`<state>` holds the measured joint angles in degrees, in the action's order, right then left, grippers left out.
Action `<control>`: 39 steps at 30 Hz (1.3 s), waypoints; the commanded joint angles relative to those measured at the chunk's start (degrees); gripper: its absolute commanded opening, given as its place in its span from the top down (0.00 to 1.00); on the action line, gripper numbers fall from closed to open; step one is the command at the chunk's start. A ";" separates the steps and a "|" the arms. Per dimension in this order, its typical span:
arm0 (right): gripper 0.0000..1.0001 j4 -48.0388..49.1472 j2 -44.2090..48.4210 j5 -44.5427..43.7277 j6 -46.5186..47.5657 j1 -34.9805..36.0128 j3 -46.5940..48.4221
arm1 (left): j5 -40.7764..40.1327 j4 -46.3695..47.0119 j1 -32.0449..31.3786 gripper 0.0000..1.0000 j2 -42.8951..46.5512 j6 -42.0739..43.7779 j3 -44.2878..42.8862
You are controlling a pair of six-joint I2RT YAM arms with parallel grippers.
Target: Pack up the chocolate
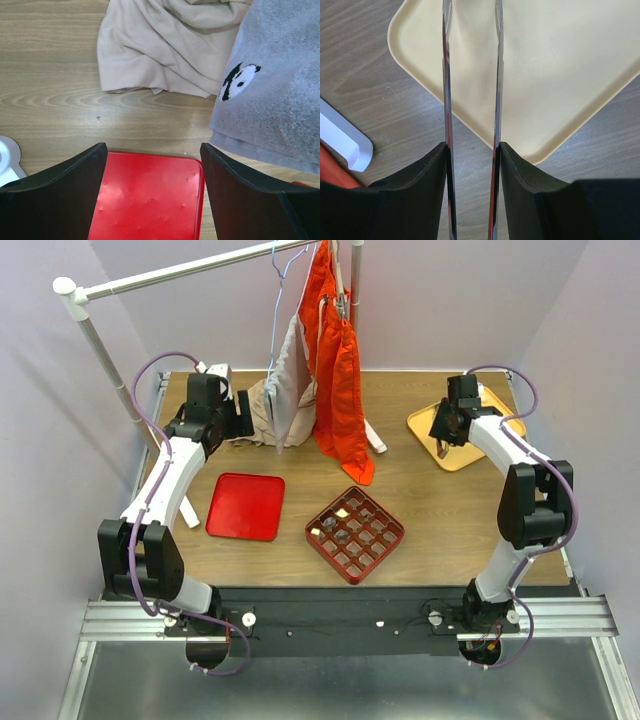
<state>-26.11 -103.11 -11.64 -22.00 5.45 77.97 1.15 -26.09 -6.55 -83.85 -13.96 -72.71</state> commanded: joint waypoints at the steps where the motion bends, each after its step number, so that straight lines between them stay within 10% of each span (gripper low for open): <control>1: 0.45 1.24 -2.97 0.21 1.43 -0.18 2.97 | 1.31 0.60 0.31 0.15 -1.31 -0.19 -1.73; 11: 0.45 1.24 -6.22 -0.31 2.22 -0.09 5.70 | 1.22 0.51 0.31 0.15 -1.66 -0.19 -2.09; 20: 0.70 1.24 -3.60 0.21 2.05 -0.18 4.73 | 1.31 0.77 0.39 0.15 -1.66 -0.19 -1.47; 39: 0.81 -9.39 27.15 13.03 -0.15 -0.18 -11.44 | 3.60 1.56 0.31 0.16 -0.87 -2.39 -2.00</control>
<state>-29.04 -82.67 -6.00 -21.67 5.45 68.93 2.59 -25.82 -6.44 -85.21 -14.96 -73.34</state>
